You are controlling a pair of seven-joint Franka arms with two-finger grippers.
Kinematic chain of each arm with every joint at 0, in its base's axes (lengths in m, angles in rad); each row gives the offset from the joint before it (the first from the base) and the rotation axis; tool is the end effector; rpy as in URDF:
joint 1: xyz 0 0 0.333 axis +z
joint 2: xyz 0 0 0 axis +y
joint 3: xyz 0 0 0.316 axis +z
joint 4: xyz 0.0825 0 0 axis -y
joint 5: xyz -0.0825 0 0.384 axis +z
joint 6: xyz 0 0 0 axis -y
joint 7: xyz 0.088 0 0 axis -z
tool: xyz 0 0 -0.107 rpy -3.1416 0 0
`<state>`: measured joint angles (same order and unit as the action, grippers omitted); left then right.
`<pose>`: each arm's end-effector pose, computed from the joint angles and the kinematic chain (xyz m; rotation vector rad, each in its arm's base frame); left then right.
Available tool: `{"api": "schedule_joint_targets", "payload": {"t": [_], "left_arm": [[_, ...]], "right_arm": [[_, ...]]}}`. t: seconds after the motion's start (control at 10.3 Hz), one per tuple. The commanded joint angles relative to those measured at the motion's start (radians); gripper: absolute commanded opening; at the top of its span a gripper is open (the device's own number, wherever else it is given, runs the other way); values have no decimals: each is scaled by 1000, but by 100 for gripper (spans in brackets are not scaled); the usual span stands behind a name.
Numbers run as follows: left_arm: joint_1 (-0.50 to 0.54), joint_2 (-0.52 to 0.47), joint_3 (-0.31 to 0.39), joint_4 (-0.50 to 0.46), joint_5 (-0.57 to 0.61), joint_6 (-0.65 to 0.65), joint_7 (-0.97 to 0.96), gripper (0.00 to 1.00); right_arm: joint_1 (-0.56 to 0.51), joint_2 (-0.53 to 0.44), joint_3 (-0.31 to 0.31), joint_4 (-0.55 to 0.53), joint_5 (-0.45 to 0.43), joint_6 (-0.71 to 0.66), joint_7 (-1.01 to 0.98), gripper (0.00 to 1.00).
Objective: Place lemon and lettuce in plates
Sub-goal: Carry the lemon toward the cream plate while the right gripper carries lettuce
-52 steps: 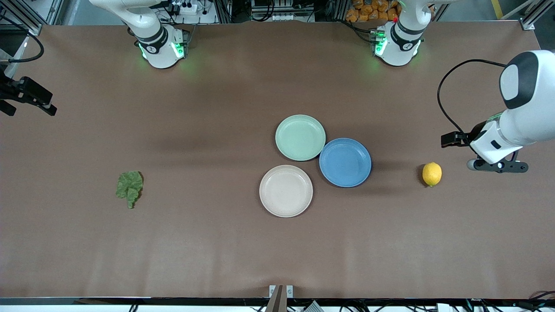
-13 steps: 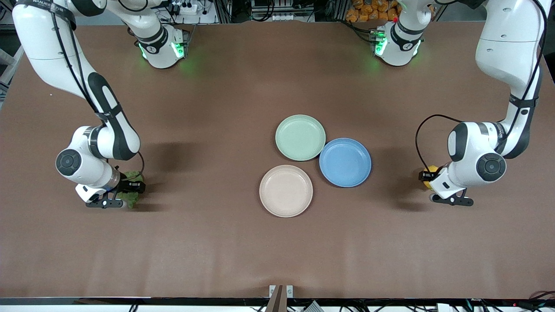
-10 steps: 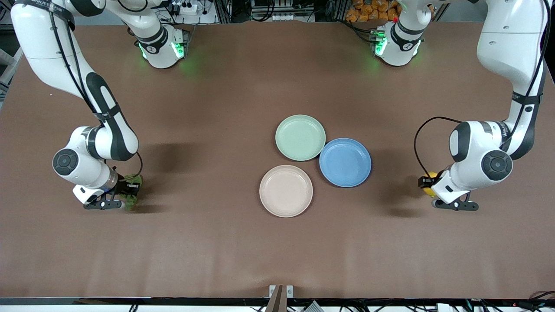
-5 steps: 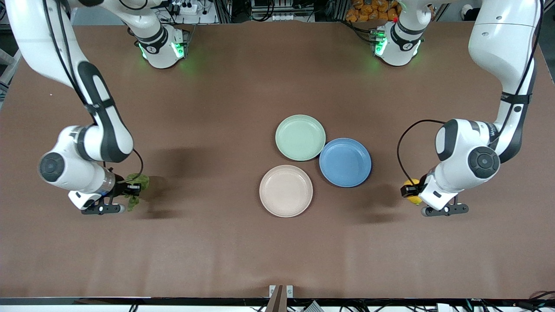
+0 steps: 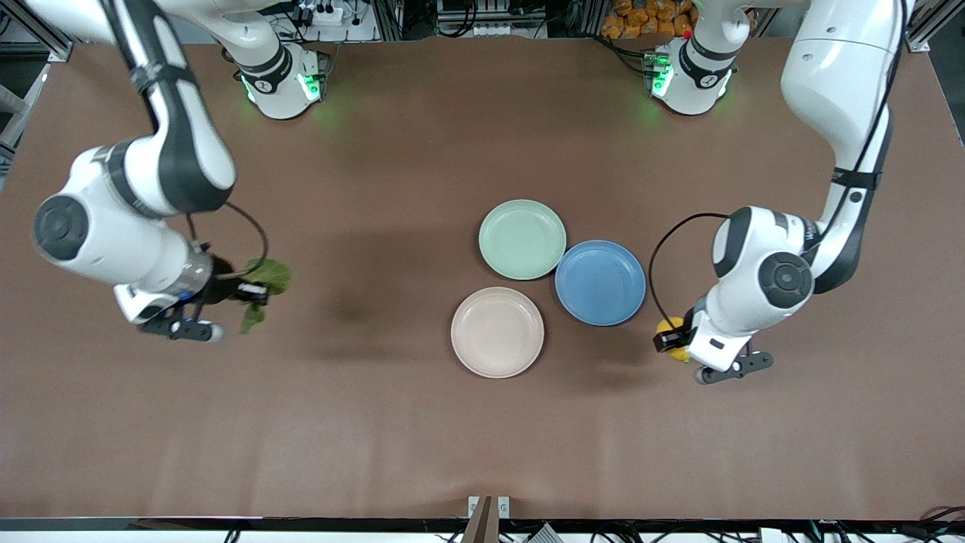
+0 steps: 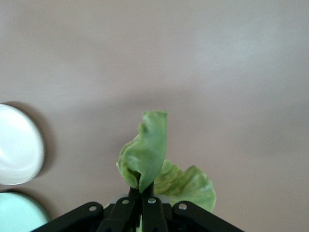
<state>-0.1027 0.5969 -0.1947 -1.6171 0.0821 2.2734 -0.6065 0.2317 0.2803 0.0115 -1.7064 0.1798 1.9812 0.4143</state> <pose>0.6723 -0.1849 0.2884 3.0373 0.4513 0.0699 0.6177 0.1643 0.4277 -2.9611 0.3629 0.0889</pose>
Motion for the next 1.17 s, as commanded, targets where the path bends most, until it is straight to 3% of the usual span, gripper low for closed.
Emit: {"api": "schedule_joint_targets", "payload": {"t": [0.0, 0.1, 0.19, 0.29, 0.39, 0.58, 1.07], "left_arm": [[-67, 44, 6, 78, -50, -3, -79, 0], [-81, 61, 6, 112, -54, 3, -103, 0], [-104, 78, 6, 138, -55, 23, -123, 0], [-120, 93, 6, 146, -56, 65, -160, 0], [-153, 99, 8, 145, -55, 95, -208, 0], [-195, 121, 8, 145, -55, 129, -236, 0], [-261, 168, 6, 148, -56, 307, -311, 0]], "right_arm": [[137, -50, -4, -15, 18, -2, 278, 0], [185, -70, -1, -16, 18, -2, 375, 0], [198, -85, 65, -16, 17, -2, 474, 0], [169, -78, 173, -15, -2, 11, 588, 0], [167, -63, 239, -6, -52, 28, 704, 0], [291, -14, 235, -12, -68, 109, 854, 0], [392, 156, 243, -13, -66, 423, 1028, 0]]}}
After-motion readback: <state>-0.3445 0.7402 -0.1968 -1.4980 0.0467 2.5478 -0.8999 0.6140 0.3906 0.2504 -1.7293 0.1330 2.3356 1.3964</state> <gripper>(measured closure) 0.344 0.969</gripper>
